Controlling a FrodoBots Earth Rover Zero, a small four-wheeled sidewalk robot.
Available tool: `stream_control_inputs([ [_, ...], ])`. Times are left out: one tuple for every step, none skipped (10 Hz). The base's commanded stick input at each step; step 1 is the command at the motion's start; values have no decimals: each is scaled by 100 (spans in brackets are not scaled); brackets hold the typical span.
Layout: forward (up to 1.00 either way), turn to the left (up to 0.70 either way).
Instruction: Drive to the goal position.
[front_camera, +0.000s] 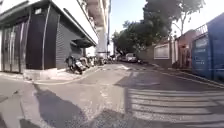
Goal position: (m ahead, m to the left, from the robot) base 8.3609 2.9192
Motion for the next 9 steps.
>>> stream_control_inputs([
  [70, 0],
  [70, 0],
  [70, 0],
  [70, 0],
  [70, 0],
  [70, 0],
  [70, 0],
  [70, 0],
  [70, 0],
])
